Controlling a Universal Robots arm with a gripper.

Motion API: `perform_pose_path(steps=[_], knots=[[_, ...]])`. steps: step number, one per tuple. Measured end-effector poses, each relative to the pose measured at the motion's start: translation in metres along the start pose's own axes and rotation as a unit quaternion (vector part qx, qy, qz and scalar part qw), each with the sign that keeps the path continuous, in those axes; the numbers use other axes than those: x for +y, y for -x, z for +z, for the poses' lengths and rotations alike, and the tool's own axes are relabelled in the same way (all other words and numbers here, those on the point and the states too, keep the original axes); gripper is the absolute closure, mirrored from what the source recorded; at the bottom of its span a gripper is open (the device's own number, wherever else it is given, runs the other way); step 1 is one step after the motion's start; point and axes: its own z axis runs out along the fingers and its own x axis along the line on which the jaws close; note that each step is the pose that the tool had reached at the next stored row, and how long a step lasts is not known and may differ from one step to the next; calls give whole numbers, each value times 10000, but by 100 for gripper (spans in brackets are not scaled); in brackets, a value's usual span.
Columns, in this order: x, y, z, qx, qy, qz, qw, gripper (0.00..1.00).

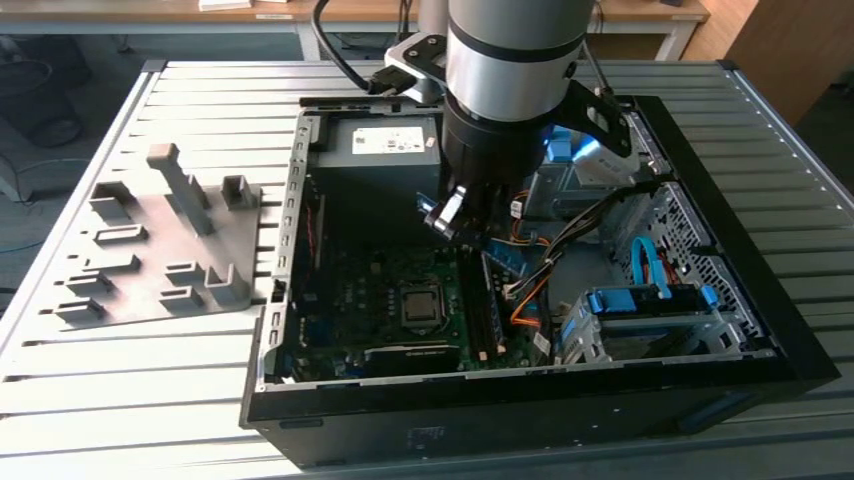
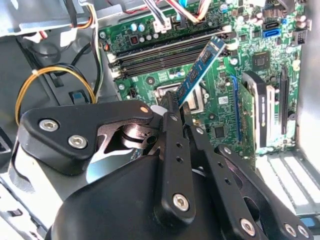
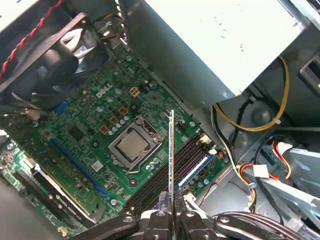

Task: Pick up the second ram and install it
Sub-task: 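Insert the second ram into the second slot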

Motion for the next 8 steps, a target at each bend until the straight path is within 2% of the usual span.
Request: perform_pose_path(steps=[8], knots=[[0,0,4,-12,-30,402,9992,86]])
